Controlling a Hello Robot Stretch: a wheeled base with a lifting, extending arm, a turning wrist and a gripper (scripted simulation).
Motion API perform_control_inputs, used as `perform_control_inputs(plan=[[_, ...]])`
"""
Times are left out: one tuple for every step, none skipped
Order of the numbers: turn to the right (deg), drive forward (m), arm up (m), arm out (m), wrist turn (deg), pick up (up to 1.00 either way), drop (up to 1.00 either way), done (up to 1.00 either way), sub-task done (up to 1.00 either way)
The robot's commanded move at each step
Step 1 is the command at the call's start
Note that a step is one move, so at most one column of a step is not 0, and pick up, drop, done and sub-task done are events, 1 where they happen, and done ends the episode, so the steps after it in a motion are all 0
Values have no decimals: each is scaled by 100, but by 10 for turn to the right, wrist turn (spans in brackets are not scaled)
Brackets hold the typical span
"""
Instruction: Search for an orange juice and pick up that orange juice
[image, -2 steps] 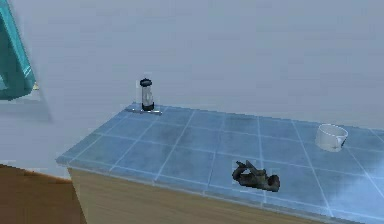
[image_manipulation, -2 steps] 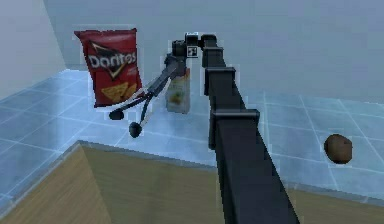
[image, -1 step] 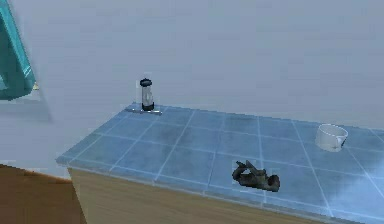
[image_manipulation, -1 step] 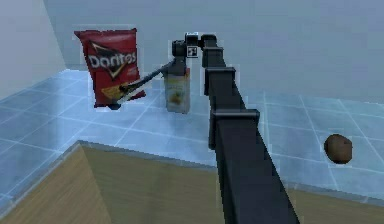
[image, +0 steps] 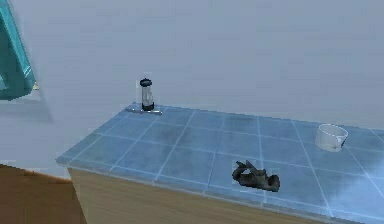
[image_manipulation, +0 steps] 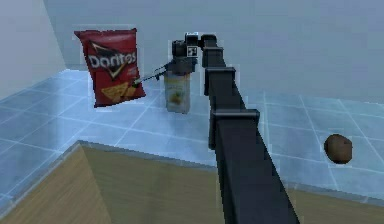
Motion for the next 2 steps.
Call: perform_control_inputs(plan=[[0,0,0,0,450,0,0,0,0],[0,0,0,0,0,100,0,0,0]])
